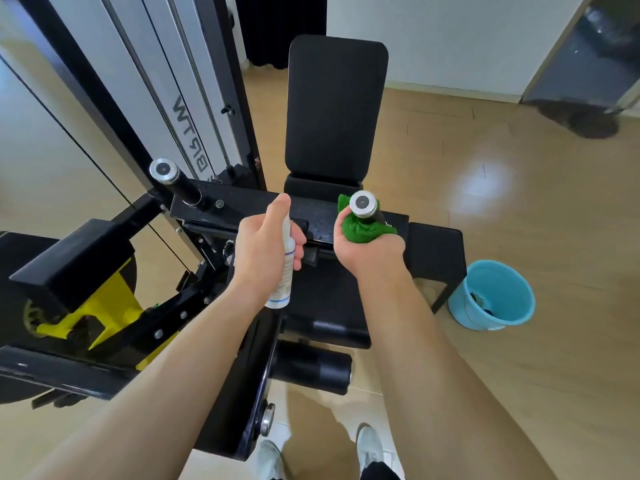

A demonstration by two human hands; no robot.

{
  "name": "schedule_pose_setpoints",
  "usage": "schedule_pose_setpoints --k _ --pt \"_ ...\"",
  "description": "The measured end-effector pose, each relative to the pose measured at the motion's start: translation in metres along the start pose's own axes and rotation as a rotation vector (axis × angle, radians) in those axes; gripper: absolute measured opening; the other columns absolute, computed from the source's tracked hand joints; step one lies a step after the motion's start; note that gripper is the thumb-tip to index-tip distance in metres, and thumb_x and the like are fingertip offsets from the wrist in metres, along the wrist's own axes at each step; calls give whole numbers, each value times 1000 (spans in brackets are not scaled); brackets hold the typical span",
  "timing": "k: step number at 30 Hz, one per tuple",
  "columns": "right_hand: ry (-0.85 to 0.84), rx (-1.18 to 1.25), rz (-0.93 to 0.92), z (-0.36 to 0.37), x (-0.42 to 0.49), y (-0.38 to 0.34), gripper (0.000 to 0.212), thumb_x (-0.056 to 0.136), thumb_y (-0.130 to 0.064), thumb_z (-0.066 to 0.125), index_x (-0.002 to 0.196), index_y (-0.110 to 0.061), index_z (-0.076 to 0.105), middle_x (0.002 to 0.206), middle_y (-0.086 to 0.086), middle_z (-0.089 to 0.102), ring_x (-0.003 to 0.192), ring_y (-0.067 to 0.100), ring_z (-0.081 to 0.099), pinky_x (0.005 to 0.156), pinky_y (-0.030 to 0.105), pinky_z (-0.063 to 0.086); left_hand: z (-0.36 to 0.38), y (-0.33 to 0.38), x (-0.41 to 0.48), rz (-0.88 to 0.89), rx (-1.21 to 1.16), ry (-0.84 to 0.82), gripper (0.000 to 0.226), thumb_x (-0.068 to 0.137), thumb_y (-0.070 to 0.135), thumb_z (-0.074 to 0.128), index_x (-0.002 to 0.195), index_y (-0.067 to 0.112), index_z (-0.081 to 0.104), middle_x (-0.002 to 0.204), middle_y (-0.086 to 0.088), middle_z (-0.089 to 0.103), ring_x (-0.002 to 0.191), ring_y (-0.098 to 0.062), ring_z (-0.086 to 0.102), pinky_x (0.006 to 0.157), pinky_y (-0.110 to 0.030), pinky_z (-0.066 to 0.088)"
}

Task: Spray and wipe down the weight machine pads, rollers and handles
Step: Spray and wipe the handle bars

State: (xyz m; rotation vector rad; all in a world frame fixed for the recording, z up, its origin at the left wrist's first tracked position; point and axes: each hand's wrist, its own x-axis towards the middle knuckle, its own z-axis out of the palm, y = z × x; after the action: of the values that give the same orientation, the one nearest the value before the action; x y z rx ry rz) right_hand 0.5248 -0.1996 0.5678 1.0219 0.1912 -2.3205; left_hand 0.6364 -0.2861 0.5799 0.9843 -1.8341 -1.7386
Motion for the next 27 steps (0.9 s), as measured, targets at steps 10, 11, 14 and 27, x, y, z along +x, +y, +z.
schedule_pose_setpoints --k 10,11,14,27 --pt "37 -141 59 6 -6 -6 39 101 -31 40 127 -14 64 122 13 68 104 35 66 68 42 57 -5 1 0 13 27 34 64 106 43 43 57 6 59 53 -11 56 44 -18 51 47 -20 47" --pt "64 -151 35 3 2 -10 40 101 -33 40 129 -16 62 126 11 67 110 34 65 71 42 57 -6 1 -1 15 34 40 64 106 43 43 57 6 59 53 -11 56 44 -17 51 48 -20 47" --pt "116 -240 10 2 9 -16 41 99 -32 43 134 -19 60 133 5 65 118 31 64 88 38 57 -10 1 -6 19 41 42 63 106 44 43 59 4 59 53 -11 57 45 -17 51 48 -20 48" --pt "-47 -1185 -1036 -12 -38 -56 21 95 -47 53 94 -29 64 92 -8 71 89 9 69 84 34 55 15 -4 -16 -9 -29 42 62 107 41 44 62 1 59 53 -11 55 42 -15 49 48 -19 47"
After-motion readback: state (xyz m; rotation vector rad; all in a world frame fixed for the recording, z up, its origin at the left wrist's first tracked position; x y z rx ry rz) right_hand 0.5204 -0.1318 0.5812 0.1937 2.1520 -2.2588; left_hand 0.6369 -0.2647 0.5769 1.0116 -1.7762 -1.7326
